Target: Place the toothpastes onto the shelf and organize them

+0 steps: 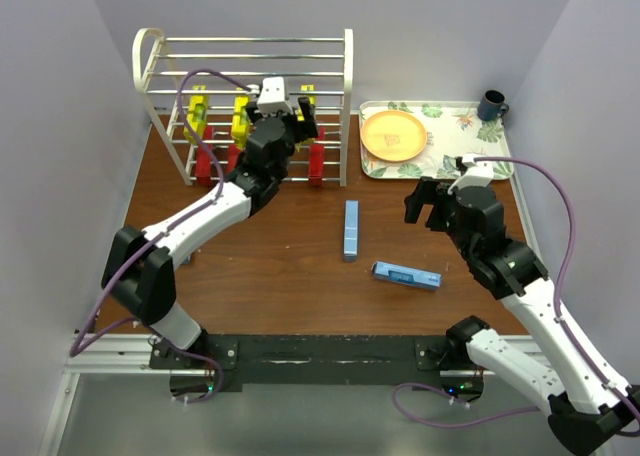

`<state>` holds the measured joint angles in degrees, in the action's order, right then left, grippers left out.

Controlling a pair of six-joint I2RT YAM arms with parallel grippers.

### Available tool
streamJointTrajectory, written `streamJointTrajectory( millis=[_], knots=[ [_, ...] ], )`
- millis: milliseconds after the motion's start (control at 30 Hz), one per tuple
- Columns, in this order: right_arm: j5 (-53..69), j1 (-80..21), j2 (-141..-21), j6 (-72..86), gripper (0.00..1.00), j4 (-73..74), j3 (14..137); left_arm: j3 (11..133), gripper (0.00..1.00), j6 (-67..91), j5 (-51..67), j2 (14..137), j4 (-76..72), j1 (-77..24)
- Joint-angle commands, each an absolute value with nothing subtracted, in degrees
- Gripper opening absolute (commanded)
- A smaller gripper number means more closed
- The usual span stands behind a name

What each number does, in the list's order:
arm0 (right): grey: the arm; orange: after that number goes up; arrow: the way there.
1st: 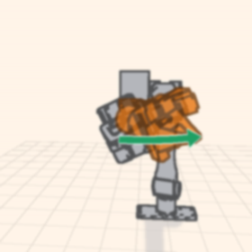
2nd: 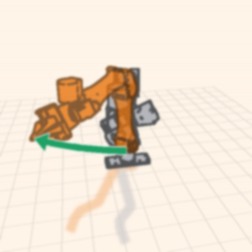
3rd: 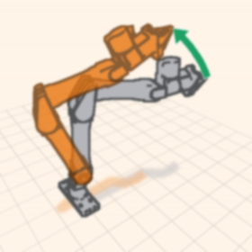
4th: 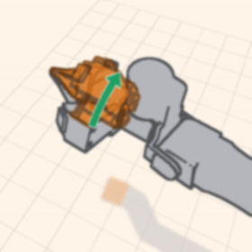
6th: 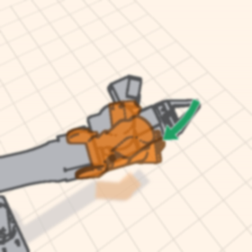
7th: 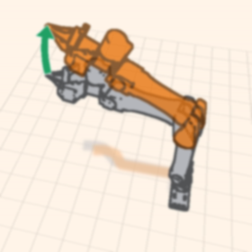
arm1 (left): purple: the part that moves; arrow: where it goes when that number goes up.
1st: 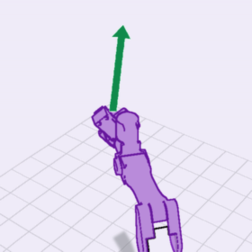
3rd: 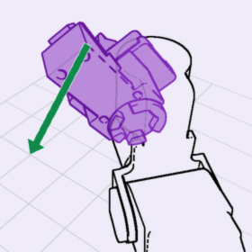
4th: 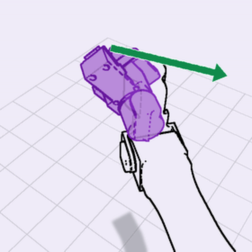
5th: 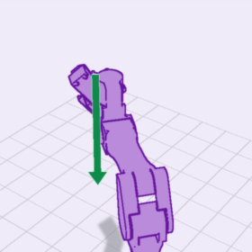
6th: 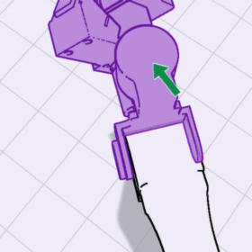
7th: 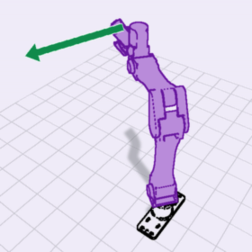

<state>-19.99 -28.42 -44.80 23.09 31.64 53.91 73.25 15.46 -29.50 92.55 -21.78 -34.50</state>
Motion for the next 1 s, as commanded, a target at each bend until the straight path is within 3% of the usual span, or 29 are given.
streamJointTrajectory(
  millis=[0,500,700,967],
  knots=[
    [-19.2,-28.2,-45.1,22.9,0.98,28.8,54.8,69.2,0.85,15.2,-28.5,84.0,-19.1,-34.1],
    [-16.4,-28.2,-50.0,24.2,0.98,30.8,56.3,53.2,0.89,7.1,-29.0,55.6,4.5,-34.2],
    [-11.9,-28.2,-52.7,26.4,0.98,32.3,56.6,42.9,0.92,13.4,-24.2,45.5,6.7,-34.3],
    [-6.5,-28.2,-52.3,25.1,0.98,33.7,57.3,41.0,0.94,27.1,-24.3,45.1,14.8,-34.4]
  ],
)
